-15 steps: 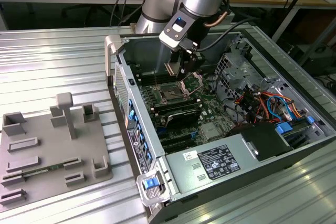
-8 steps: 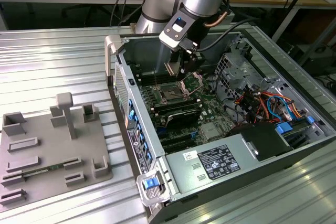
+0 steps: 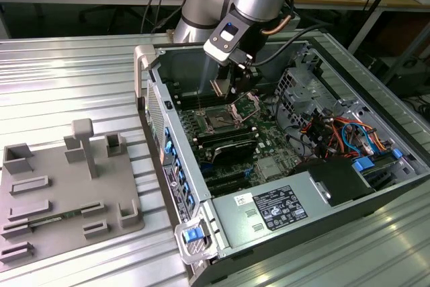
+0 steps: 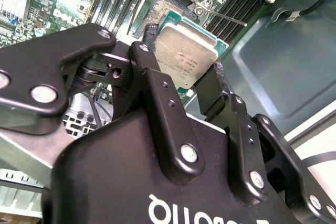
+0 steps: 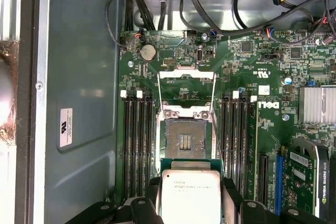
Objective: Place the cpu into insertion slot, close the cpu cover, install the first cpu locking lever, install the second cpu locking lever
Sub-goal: 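Place the cpu into insertion slot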
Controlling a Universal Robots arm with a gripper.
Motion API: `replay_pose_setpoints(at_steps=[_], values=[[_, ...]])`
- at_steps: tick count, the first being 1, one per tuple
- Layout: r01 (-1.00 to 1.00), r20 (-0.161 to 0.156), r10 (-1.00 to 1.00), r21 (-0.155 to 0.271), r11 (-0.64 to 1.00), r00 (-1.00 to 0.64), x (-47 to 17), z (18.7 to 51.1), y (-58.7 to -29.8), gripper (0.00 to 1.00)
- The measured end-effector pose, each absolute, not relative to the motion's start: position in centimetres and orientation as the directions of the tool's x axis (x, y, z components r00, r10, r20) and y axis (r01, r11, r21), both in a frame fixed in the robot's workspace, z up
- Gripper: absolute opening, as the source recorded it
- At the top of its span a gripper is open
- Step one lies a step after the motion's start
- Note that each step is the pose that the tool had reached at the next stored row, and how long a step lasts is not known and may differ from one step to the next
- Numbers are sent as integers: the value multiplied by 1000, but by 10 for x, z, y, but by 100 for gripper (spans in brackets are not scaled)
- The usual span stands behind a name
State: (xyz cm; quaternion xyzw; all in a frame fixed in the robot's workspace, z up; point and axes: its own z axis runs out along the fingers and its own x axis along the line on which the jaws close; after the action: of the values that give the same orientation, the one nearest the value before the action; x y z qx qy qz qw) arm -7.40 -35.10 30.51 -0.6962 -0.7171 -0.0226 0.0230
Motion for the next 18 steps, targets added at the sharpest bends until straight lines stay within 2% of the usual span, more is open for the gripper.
replay_pose_setpoints(at_steps=[18], values=[[1000,77,997,1,30,-30,-74,305,-351,55]])
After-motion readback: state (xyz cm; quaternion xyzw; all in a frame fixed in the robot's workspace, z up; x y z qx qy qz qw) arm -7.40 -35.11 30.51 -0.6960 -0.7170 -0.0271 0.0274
